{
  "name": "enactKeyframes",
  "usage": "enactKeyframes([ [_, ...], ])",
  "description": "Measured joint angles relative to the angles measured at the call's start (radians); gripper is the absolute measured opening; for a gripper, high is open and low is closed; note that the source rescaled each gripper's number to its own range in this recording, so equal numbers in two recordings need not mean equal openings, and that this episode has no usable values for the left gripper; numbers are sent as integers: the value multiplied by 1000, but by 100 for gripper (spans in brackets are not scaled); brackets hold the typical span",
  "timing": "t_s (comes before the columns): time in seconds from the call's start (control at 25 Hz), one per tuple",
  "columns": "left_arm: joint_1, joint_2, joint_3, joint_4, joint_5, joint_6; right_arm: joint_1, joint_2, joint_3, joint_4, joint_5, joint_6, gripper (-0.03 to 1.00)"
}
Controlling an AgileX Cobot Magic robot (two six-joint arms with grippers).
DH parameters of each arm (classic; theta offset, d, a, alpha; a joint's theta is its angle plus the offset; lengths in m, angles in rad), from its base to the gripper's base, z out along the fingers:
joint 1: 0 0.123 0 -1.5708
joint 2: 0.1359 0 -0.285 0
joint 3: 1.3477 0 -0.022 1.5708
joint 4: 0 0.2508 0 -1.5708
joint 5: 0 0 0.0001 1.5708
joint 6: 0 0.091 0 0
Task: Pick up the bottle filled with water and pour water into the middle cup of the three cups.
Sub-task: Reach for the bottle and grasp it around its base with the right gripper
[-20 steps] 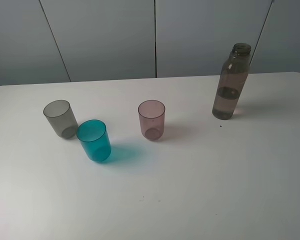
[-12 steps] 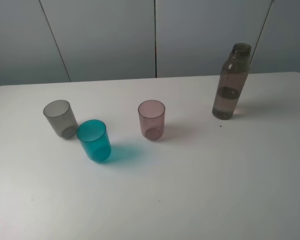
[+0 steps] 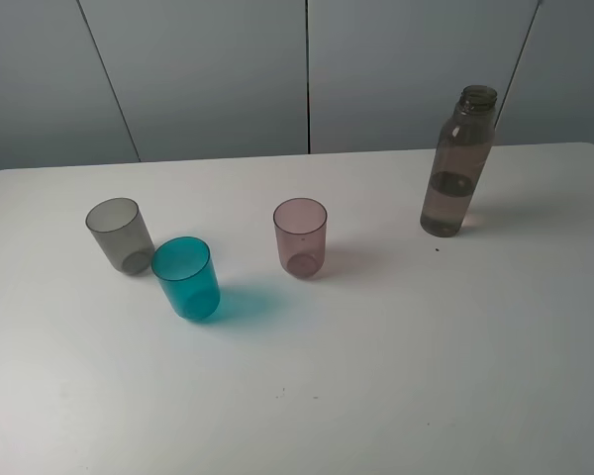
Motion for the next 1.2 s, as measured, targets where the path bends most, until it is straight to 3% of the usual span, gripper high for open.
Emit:
enactKeyframes([
  [1.2,0,0,0,0,0,0,0,0,0,0,0,0,78],
])
